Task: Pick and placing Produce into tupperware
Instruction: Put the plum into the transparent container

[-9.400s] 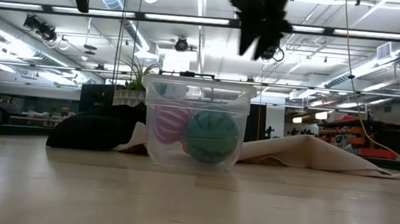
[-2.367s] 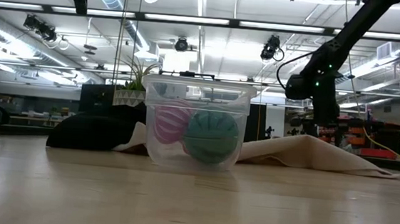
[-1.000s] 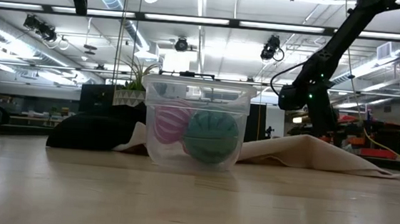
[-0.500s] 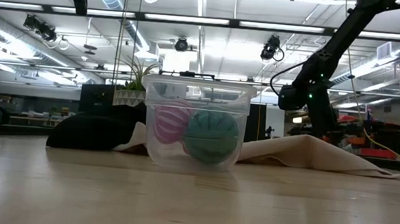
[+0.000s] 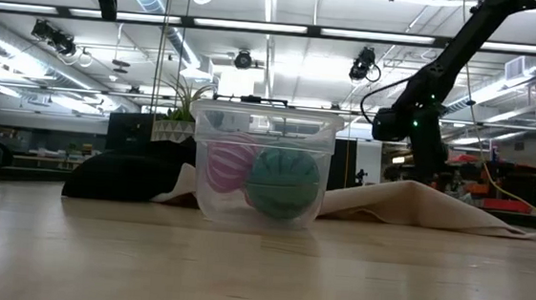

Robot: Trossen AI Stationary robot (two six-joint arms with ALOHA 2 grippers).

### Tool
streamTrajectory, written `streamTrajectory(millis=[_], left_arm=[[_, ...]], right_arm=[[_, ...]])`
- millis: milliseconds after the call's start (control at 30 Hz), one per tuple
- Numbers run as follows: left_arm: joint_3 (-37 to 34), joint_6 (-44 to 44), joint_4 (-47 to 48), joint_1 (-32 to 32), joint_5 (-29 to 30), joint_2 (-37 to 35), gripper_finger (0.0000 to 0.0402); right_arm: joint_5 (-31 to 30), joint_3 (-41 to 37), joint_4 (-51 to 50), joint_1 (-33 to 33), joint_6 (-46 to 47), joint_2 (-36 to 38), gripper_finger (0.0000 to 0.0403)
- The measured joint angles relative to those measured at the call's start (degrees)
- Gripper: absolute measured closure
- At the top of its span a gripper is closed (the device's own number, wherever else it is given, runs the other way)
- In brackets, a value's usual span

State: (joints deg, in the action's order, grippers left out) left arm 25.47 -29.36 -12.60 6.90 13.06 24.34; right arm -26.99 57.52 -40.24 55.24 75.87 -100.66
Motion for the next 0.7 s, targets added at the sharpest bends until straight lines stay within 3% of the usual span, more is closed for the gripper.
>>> streamTrajectory(millis=[367, 533, 700], left_arm=[[0.0, 0.0, 0.0, 0.0, -0.2, 0.0, 0.0382], [0.0, 0.0, 0.0, 0.0, -0.2, 0.0, 0.0381], [0.0, 0.0, 0.0, 0.0, -0.2, 0.0, 0.0371]], right_arm=[[-0.5, 0.0, -0.5, -2.7, -3.7, 5.7, 0.0339], [6.5, 0.0, -0.5, -5.1, -9.8, 5.5, 0.0338], [16.2, 0.0, -1.1, -13.0, -16.0, 5.7, 0.0331]])
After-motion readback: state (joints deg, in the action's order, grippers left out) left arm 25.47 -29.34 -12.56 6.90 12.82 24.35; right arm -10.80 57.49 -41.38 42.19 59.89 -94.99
